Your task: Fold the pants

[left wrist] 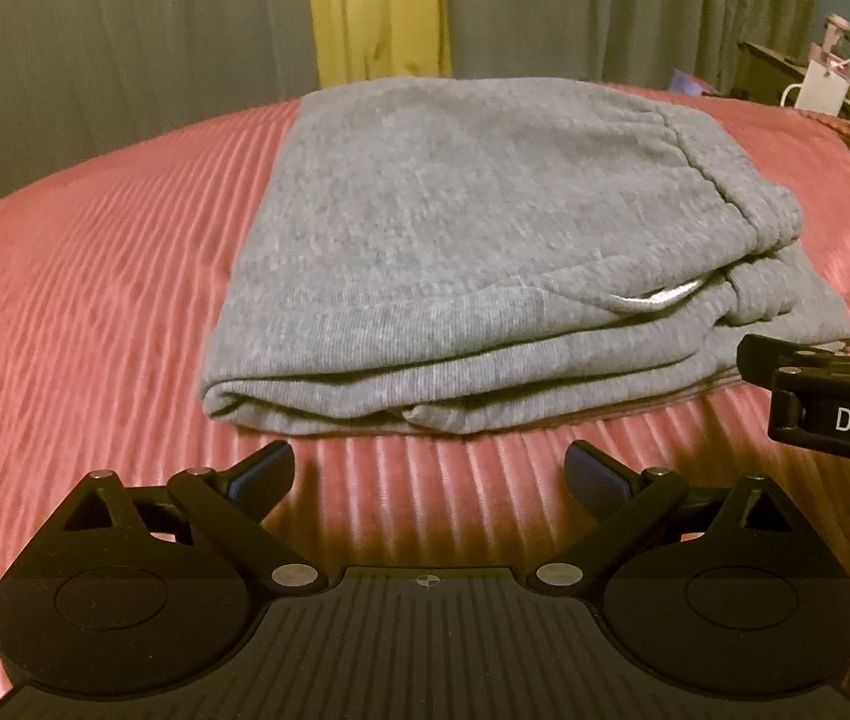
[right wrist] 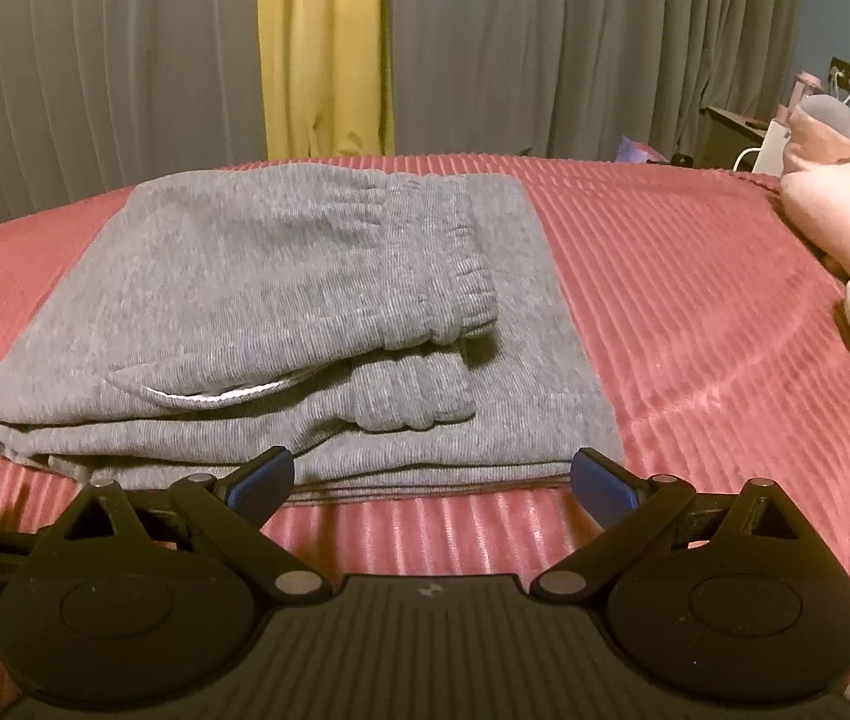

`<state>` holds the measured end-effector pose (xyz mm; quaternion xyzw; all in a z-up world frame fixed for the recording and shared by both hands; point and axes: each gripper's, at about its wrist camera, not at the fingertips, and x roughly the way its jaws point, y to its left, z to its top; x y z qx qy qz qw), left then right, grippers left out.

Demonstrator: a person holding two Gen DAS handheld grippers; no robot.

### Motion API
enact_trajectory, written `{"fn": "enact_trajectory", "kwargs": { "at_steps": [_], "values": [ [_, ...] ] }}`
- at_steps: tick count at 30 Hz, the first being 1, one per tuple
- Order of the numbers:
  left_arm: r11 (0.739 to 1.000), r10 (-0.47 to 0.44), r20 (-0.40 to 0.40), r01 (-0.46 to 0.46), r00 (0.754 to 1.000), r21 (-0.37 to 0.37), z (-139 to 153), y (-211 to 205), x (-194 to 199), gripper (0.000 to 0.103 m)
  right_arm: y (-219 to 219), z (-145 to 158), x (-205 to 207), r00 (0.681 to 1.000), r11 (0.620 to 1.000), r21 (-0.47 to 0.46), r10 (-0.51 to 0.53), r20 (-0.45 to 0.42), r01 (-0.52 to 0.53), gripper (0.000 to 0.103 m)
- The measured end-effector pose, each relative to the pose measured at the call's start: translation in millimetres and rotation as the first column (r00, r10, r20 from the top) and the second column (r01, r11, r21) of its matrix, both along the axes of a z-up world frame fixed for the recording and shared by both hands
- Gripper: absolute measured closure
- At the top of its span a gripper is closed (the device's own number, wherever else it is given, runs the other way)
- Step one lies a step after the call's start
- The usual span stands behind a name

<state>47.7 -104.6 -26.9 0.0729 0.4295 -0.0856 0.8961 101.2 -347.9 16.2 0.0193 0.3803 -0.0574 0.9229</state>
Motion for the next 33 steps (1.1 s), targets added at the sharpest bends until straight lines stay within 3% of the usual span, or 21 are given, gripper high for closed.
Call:
{"fn": "enact_trajectory", "kwargs": {
  "at_steps": [33],
  "values": [
    [1.000,-0.004,0.007,0.003,1.000,0.004,1.0,-0.1,-0.1,0.003,-2.5,-3.8,0.7,1.000,1.000,-0.003,-0.017,-0.023,0.017,0.004]
  ]
}}
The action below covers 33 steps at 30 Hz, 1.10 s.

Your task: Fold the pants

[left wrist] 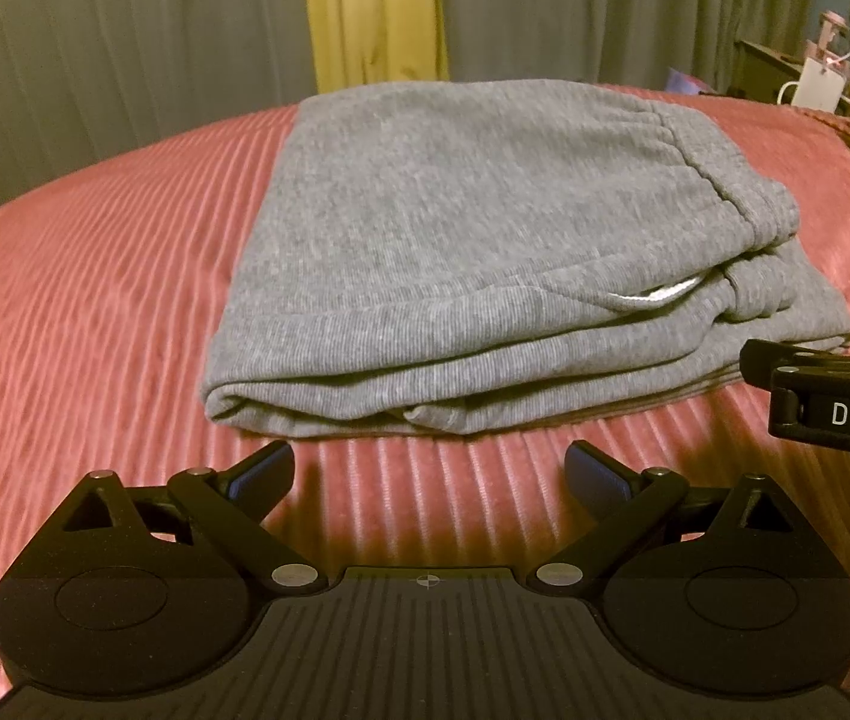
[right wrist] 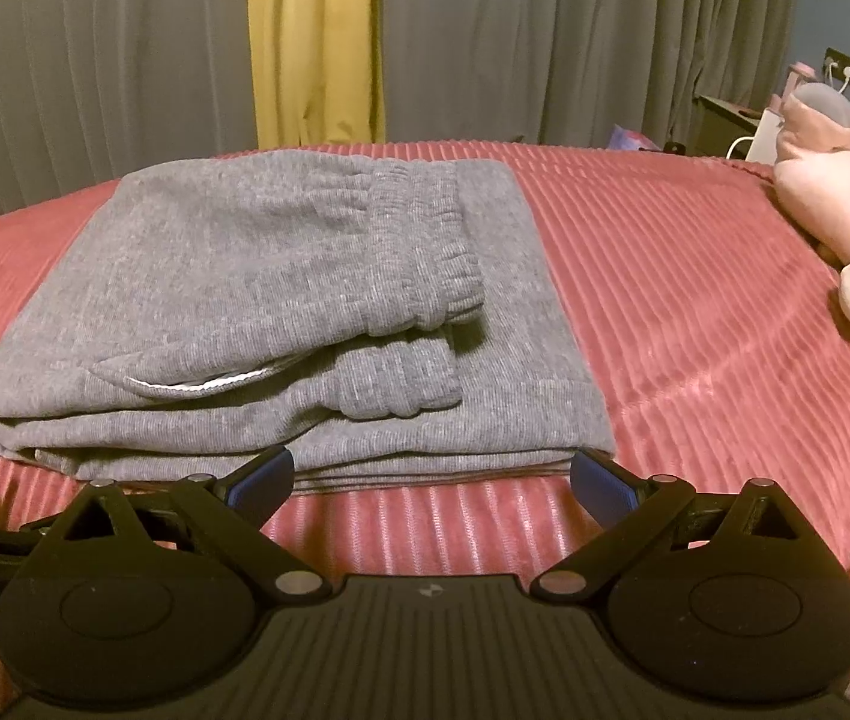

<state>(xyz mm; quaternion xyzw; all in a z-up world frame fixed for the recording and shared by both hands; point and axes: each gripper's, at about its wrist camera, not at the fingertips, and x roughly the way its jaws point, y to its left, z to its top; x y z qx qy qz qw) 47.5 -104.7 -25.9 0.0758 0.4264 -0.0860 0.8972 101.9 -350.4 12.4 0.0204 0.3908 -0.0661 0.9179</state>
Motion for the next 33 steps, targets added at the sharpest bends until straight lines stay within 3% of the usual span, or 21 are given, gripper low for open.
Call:
{"fn": "enact_trajectory", "kwargs": {
  "at_steps": [33],
  "values": [
    [1.000,-0.004,0.000,0.004,1.000,0.009,-1.0,0.3,-0.2,0.003,0.8,-1.0,0.7,1.000,1.000,-0.003,-0.004,-0.005,0.003,0.004]
  ]
}}
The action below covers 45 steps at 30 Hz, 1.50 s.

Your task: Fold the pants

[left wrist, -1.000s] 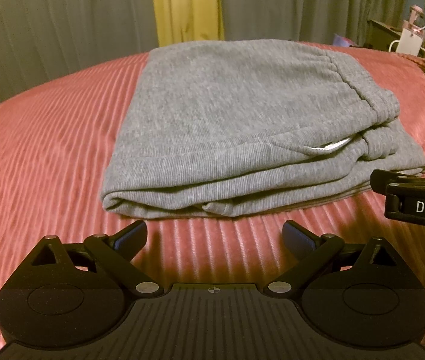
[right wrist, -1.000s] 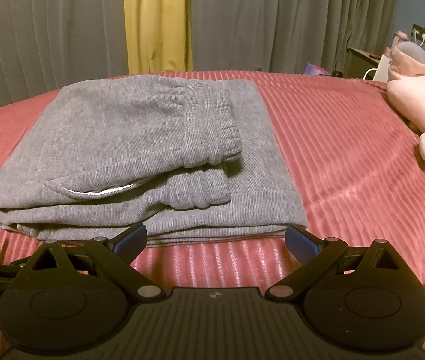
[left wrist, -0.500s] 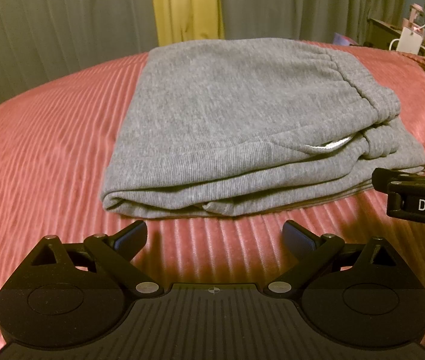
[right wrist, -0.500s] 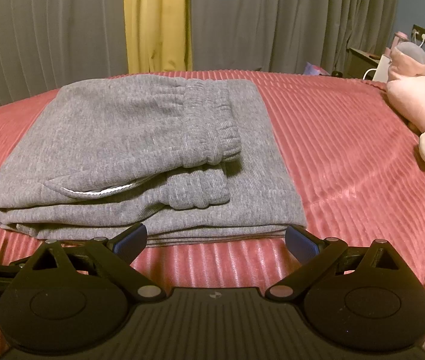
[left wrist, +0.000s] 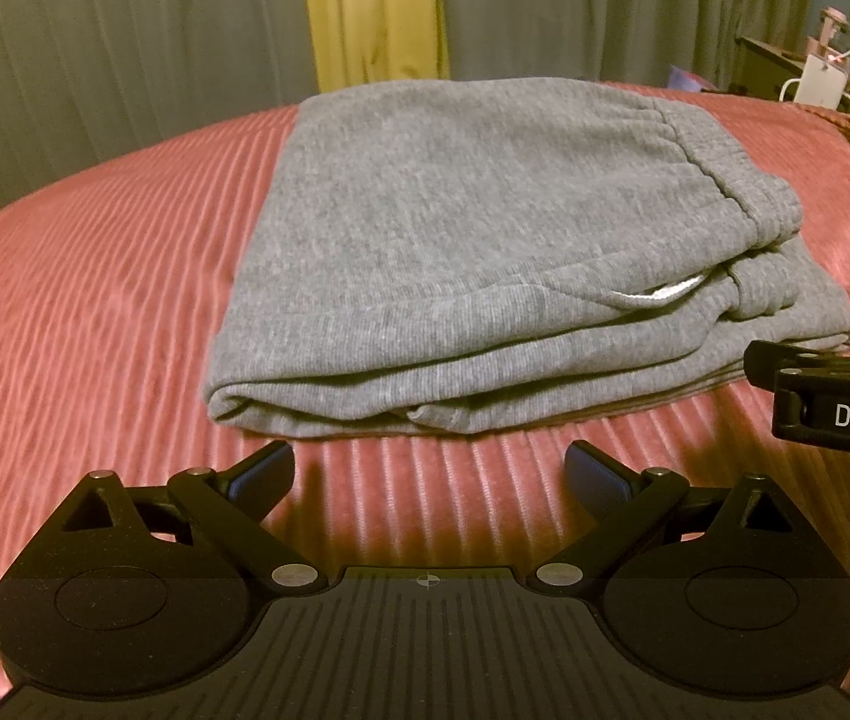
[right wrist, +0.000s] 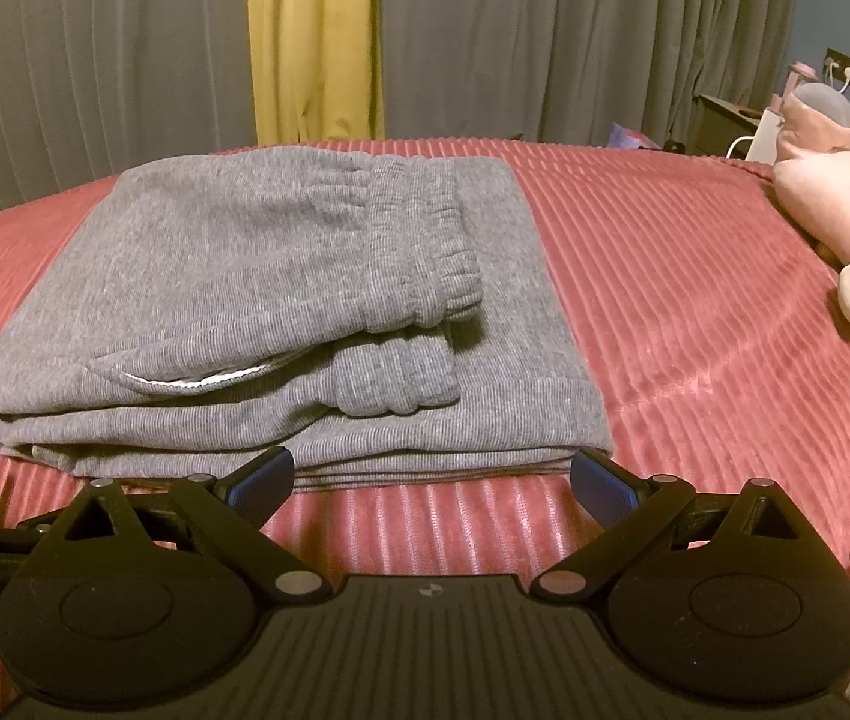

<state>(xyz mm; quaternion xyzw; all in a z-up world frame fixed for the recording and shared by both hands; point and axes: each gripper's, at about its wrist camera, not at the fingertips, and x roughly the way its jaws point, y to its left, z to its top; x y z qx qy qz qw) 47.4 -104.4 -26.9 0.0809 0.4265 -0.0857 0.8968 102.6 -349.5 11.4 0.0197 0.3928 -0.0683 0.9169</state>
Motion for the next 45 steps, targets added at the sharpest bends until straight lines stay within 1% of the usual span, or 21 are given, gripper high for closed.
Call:
{"fn": "enact_trajectory", "kwargs": {
  "at_steps": [45],
  "values": [
    [1.000,0.003,-0.004,-0.003,1.000,0.004,-0.5,2.1,0.5,0.003,-1.5,-1.2,-1.0,1.000,1.000,-0.013,0.011,-0.017,-0.012,0.004]
  ]
}}
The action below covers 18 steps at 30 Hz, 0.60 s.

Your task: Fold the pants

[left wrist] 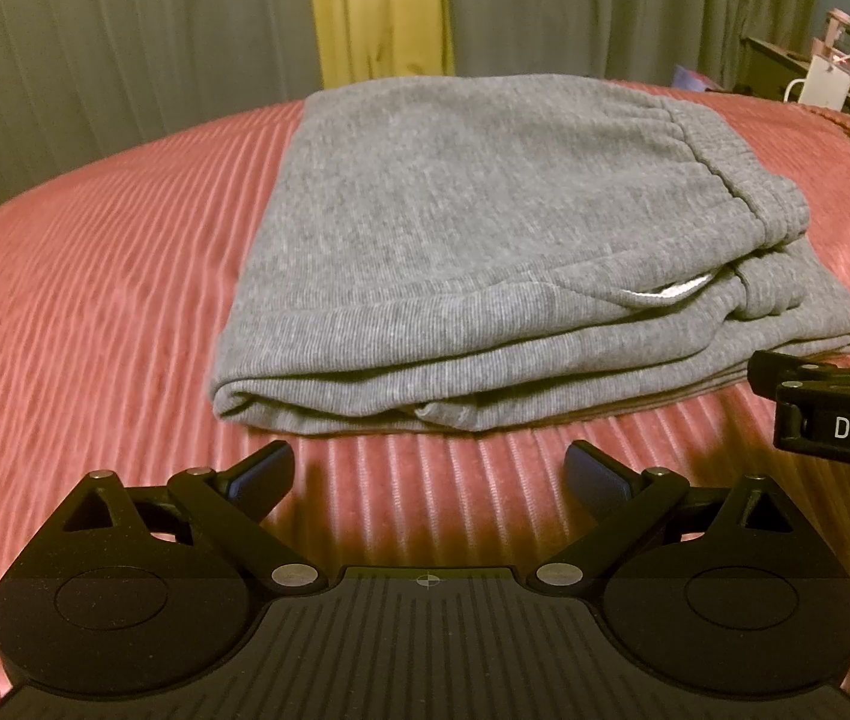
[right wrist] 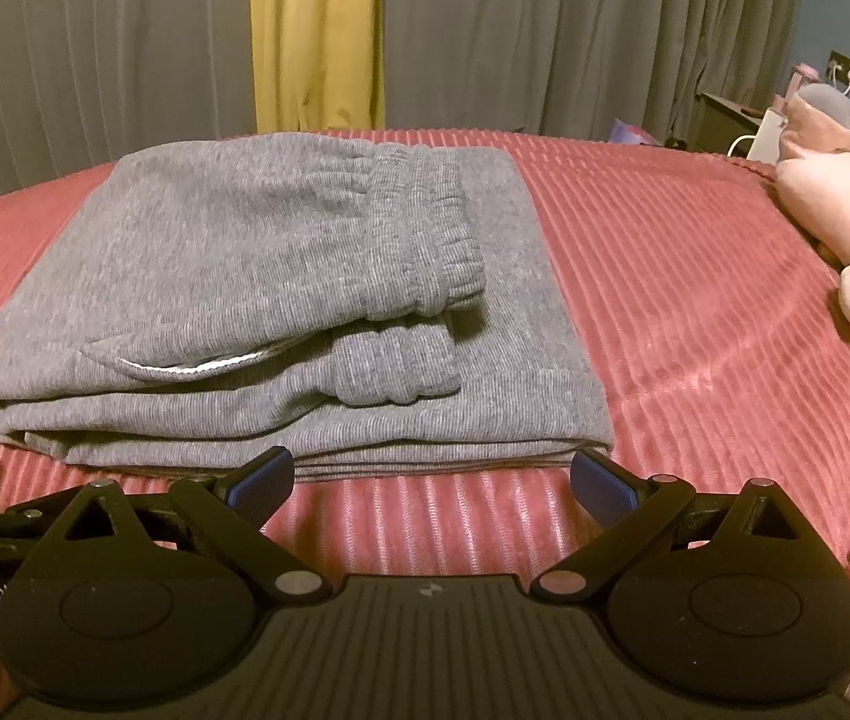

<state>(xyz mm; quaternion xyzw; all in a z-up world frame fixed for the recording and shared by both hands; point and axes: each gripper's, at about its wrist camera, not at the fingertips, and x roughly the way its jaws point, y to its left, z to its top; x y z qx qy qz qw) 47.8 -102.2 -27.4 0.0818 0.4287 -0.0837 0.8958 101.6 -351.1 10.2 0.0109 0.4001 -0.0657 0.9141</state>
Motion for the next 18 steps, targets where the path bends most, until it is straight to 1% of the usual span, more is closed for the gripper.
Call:
{"fn": "enact_trajectory", "kwargs": {
  "at_steps": [18],
  "values": [
    [1.000,-0.002,-0.001,0.002,1.000,0.005,-1.5,-0.6,-0.1,0.003,-0.1,-1.1,0.1,1.000,1.000,-0.002,0.003,-0.003,-0.003,0.004]
  ]
}}
